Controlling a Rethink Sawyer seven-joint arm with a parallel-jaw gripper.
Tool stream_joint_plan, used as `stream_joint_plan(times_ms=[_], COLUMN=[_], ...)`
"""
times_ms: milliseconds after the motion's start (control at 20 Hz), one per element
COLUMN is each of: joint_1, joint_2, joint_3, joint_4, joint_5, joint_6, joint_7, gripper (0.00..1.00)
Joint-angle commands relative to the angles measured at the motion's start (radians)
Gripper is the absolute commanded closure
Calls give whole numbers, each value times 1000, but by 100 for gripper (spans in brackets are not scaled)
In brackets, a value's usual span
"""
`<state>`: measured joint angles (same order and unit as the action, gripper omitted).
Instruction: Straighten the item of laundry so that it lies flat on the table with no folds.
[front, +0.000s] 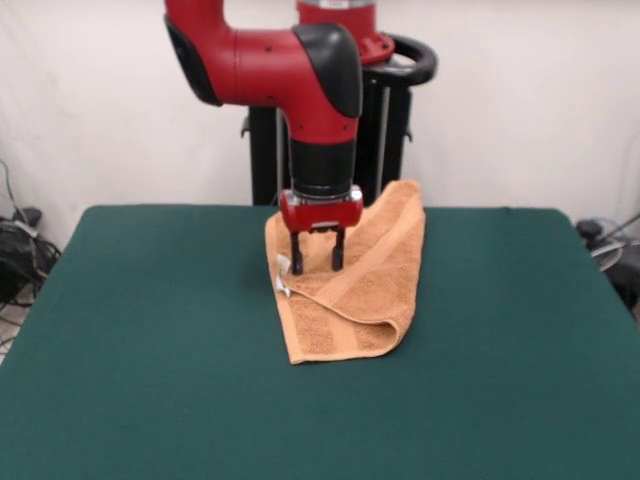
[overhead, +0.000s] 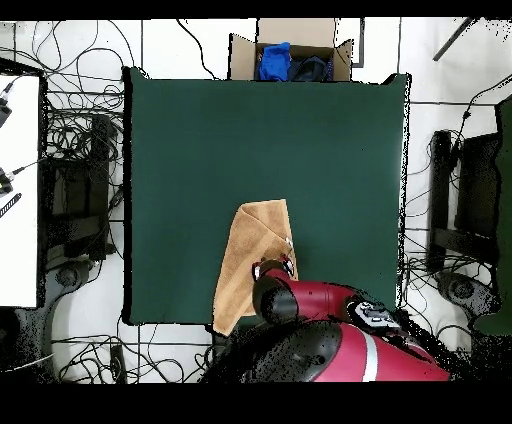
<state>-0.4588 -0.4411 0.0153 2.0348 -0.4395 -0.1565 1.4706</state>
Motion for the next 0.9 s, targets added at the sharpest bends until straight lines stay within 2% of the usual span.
stream_joint_plan(times_ms=[50, 900], joint_1=[-14, -73], joint_2=[16, -22], joint_3=[81, 142], joint_4=[-189, -205], joint_5=[-14, -54], joint_6=[95, 199], joint_7=[67, 21], gripper=[0, 0])
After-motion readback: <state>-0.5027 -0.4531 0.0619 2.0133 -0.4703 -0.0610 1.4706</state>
